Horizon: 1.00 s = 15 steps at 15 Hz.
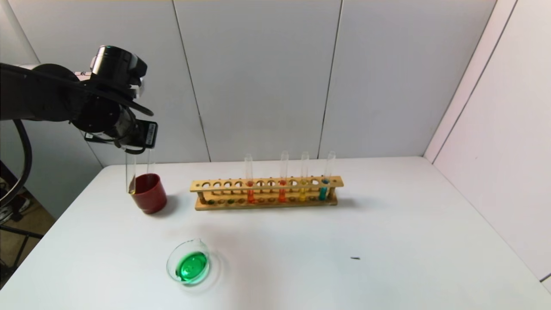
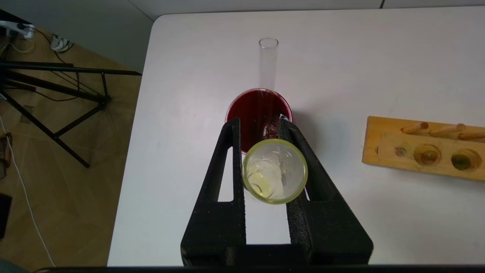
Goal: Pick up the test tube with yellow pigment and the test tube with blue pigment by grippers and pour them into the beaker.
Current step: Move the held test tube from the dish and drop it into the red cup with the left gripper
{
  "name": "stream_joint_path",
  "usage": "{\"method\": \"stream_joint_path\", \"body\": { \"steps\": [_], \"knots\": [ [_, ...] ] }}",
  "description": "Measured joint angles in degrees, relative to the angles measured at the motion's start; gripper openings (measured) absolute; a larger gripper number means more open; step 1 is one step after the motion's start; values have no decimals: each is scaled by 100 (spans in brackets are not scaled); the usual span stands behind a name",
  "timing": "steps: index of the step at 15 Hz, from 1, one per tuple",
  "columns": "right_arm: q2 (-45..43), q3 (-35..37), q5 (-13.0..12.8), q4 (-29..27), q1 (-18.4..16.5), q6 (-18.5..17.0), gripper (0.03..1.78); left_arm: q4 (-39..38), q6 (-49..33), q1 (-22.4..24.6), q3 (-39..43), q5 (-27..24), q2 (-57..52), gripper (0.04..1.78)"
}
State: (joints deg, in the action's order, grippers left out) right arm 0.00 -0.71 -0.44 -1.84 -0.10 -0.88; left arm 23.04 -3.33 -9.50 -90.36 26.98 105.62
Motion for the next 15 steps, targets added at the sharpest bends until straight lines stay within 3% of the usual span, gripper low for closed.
{"method": "stream_joint_path", "body": {
  "steps": [9, 15],
  "knots": [
    [0, 0, 0, 0, 0, 0, 170, -1226, 260, 460, -272, -430, 794, 34],
    [0, 0, 0, 2, 2, 0, 170, -1431, 206, 540, -46, -510, 1031, 34]
  ]
}}
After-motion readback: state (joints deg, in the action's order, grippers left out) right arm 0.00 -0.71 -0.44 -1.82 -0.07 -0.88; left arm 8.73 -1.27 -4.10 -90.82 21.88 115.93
